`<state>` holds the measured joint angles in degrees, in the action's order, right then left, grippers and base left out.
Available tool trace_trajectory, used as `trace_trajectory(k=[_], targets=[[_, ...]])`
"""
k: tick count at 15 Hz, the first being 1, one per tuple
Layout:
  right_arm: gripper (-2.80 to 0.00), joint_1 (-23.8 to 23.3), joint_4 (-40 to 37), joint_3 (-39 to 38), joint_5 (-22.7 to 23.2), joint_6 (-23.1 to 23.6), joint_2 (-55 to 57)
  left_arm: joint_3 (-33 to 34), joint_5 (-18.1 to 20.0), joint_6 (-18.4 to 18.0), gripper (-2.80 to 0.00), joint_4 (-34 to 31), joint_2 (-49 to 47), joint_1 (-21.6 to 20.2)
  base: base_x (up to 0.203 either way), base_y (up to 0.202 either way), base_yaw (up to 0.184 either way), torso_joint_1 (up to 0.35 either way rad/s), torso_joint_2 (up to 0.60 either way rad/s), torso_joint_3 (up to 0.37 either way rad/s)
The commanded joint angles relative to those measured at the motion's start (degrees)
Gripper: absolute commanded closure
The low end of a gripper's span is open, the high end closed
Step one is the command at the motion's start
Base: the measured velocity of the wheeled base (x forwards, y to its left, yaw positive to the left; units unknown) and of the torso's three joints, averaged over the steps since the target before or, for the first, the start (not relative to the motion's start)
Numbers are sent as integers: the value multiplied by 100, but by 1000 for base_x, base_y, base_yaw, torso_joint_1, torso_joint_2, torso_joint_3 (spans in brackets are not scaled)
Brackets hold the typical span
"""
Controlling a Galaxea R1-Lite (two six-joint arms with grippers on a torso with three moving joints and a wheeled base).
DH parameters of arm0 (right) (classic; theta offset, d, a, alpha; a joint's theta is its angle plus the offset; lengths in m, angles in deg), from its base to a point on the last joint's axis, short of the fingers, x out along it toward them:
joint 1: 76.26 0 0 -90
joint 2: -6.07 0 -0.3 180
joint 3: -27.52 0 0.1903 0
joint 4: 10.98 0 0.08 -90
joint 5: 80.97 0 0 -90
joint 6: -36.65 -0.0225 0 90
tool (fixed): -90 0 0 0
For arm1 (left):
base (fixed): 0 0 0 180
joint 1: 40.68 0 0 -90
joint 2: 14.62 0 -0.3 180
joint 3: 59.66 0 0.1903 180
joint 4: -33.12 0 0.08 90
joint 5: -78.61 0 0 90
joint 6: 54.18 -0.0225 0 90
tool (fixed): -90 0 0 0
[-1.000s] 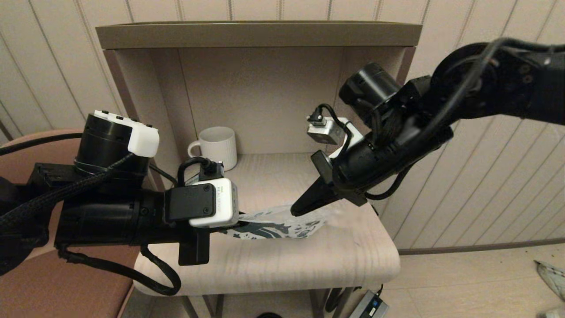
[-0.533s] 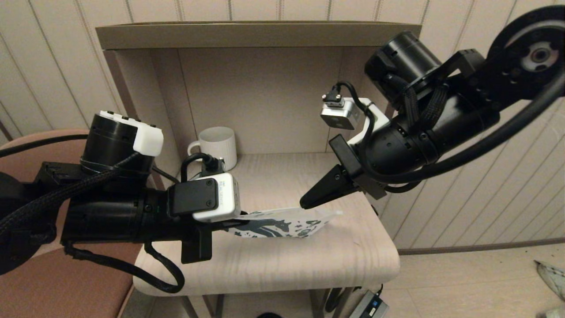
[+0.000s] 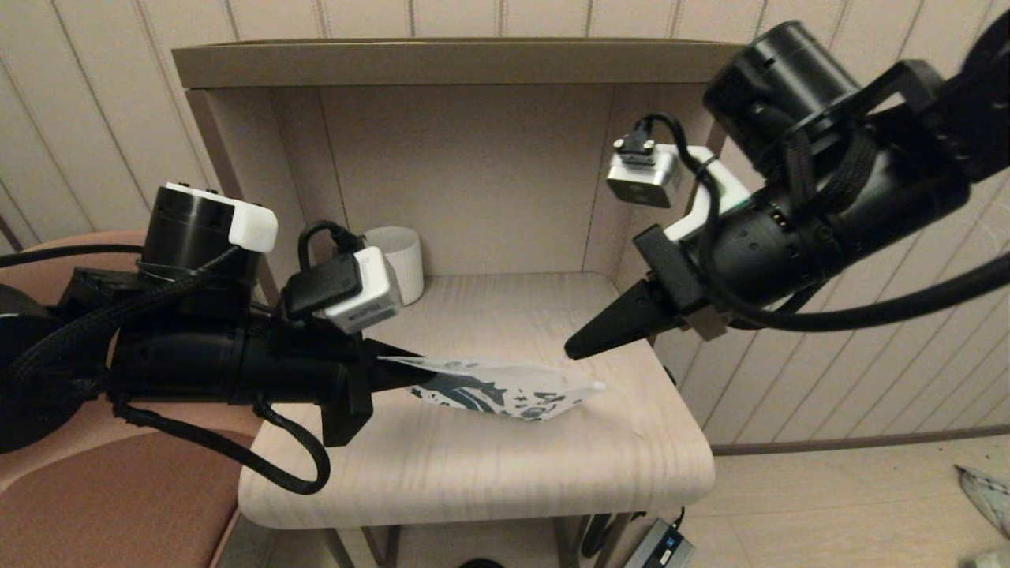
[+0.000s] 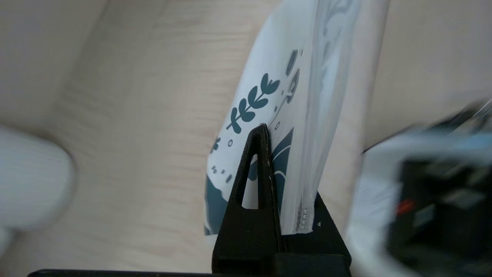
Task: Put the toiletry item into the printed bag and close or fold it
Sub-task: Place the toothpaste in the storage bag, then hand it to the other hand
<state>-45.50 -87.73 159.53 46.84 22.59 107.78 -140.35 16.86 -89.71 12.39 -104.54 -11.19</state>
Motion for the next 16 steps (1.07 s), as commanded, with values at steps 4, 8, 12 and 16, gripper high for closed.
trace_trajectory(k=[4,8,12,16], targets=[[-280,-575,47,-713,-403,698,-773,-275,516,1786,0,492,-150,-273,0,0,0,0,0,0],[0,-668,647,-1633,-544,987,-1039,-299,571,2965,0,1600,-343,-268,0,0,0,0,0,0],[0,-691,1623,-2304,-582,1040,-1303,-219,560,3016,0,1727,-399,-277,0,0,0,0,0,0],[0,-729,1881,-2737,-592,1064,-1269,-219,567,3016,0,1723,-413,-268,0,0,0,0,0,0]])
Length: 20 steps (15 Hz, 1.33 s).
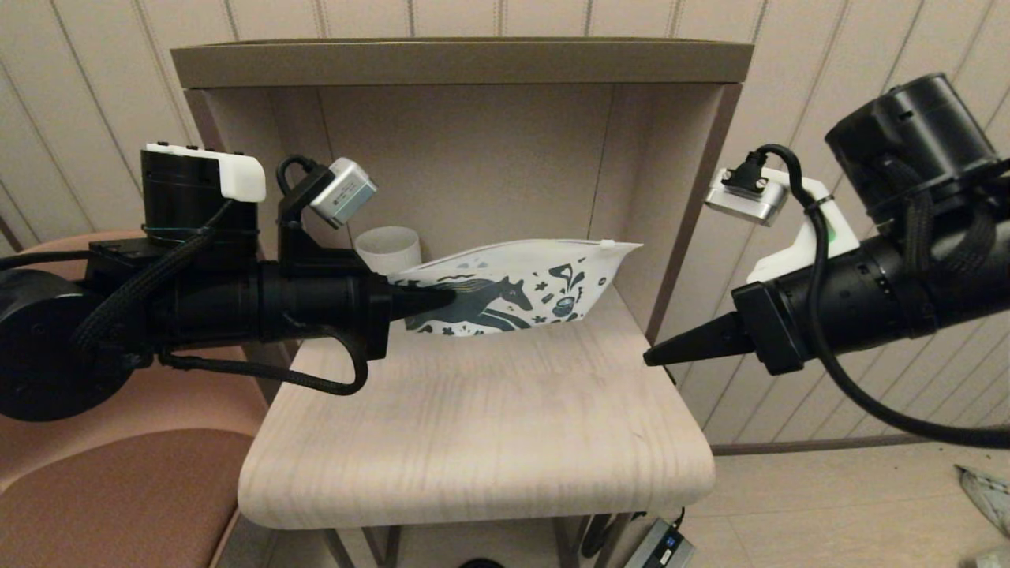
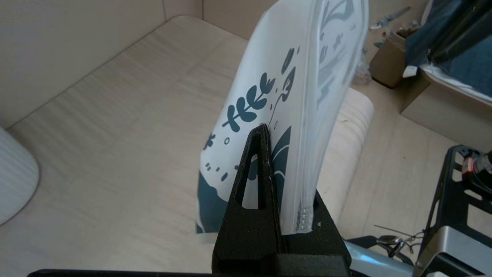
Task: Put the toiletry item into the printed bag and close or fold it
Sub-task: Hand it to the other hand
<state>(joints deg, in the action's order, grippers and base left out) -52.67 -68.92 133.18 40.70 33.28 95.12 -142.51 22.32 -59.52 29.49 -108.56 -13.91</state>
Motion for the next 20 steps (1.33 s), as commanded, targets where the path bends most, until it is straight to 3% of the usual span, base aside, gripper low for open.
trace_trajectory(k=[1,4,5,6,7,10,13,16,18,19,20], targets=[[0,-37,199,-224,25,-10,-24,9,22,-2,0,13,1,-2,0,0,0,0,0,0],[0,-50,583,-518,-14,10,-144,24,6,-4,0,21,6,3,0,0,0,0,0,0],[-280,-50,773,-638,-92,108,-197,33,8,-11,0,16,13,4,0,0,0,0,0,0],[-280,-33,996,-690,-185,249,-203,42,13,-11,0,2,36,4,0,0,0,0,0,0],[0,-45,1146,-771,-201,299,-171,50,20,-11,0,-12,51,4,0,0,0,0,0,0],[0,-278,1401,-883,-214,499,-165,80,102,6,0,-44,74,4,0,0,0,0,0,0],[0,-504,1394,-922,-193,973,-203,-6,832,97,0,-294,85,-1,0,0,0,0,0,0],[0,-421,1402,-1124,-174,989,-325,-4,952,121,0,-400,139,4,0,0,0,0,0,0],[0,-348,1401,-1216,-162,1099,-335,-1,1308,175,0,-471,198,4,0,0,0,0,0,0],[-280,-346,1404,-1282,-162,1109,-335,-20,1393,217,0,-550,215,4,0,0,0,0,0,0],[-280,-338,1402,-1280,-156,1125,-336,-11,1402,218,0,-550,209,4,0,0,0,0,0,0]])
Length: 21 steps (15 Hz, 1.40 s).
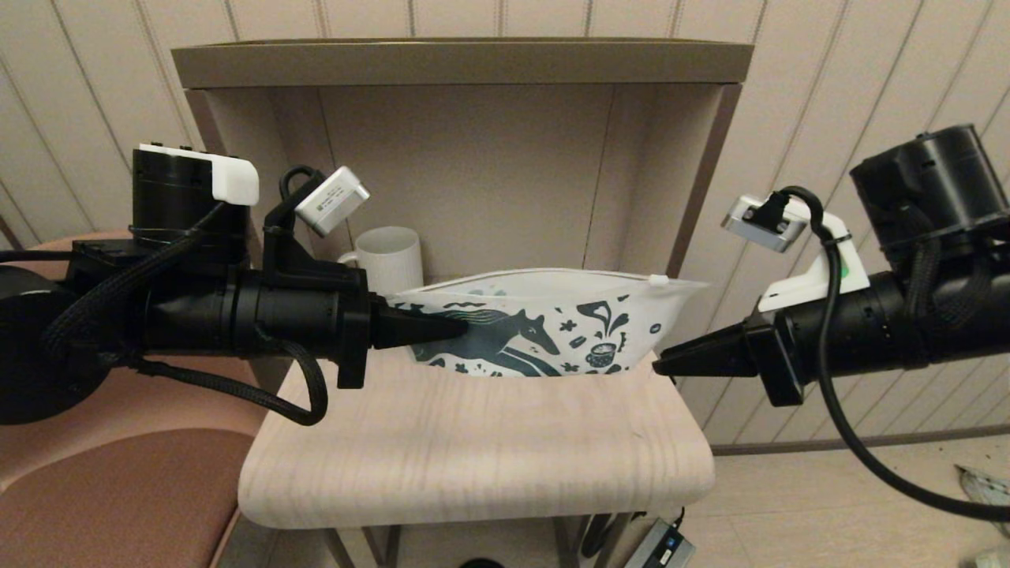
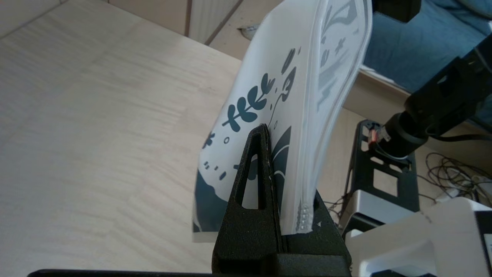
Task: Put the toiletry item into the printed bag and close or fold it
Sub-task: Hand it to the other hand
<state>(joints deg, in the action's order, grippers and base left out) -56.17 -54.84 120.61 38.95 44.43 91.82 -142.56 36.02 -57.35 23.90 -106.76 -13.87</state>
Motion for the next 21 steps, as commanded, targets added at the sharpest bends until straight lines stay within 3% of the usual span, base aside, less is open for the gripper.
trace_trajectory(k=[1,8,13,17,21], targets=[[-280,21,-7,3,30,13,3,-6,32,0,0,10,17,0,0,0,0,0,0,0],[-280,4,18,-62,82,282,-96,-21,228,-8,0,-55,-232,0,0,0,0,0,0,0],[-280,-40,1139,-771,1076,337,-478,-301,857,-8,0,-827,-303,0,0,0,0,0,0,0],[-280,12,1162,-1018,1338,723,-359,-561,1264,-8,0,-1340,-330,-19,0,0,0,0,0,0],[-280,12,1163,-1058,1553,892,-332,-539,1639,-55,0,-1371,-457,-176,0,0,0,0,0,0]])
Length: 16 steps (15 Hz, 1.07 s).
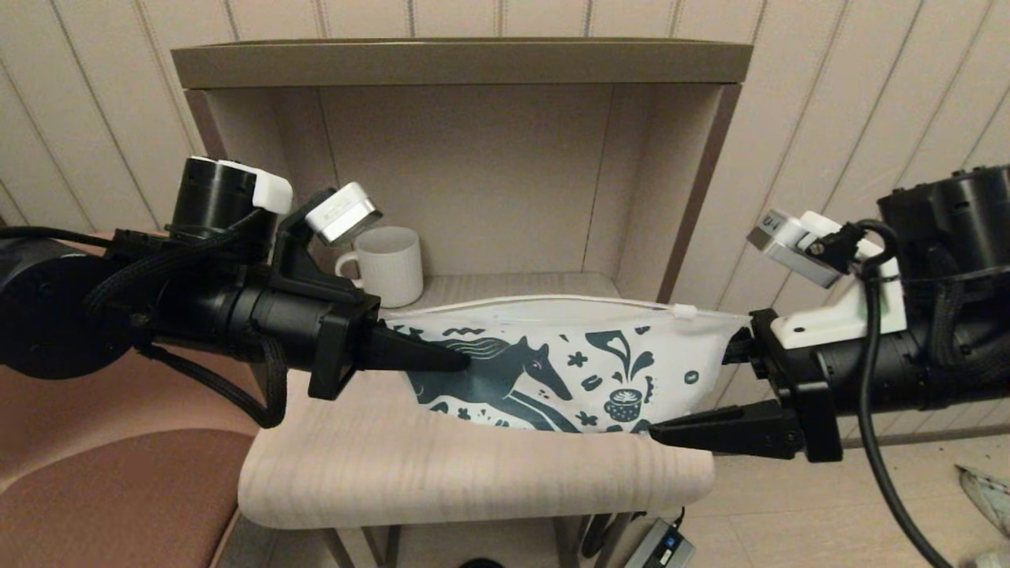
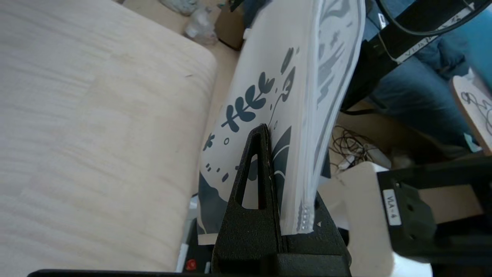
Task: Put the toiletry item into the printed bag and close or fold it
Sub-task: Hand it to the other hand
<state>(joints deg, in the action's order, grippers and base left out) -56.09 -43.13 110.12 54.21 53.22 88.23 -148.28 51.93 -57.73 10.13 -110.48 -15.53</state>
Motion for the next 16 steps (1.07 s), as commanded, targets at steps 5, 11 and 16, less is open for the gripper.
trace_trajectory(k=[5,11,16], targets=[[-280,13,0,-8,52,31,10,312,23,-711,0,-11,-319,87,0,0,0,0,0,0],[-280,30,148,-115,57,154,249,303,13,-727,0,6,-249,104,0,0,0,0,0,0],[-280,30,186,-105,63,145,284,311,5,-727,0,15,-240,96,0,0,0,0,0,0]])
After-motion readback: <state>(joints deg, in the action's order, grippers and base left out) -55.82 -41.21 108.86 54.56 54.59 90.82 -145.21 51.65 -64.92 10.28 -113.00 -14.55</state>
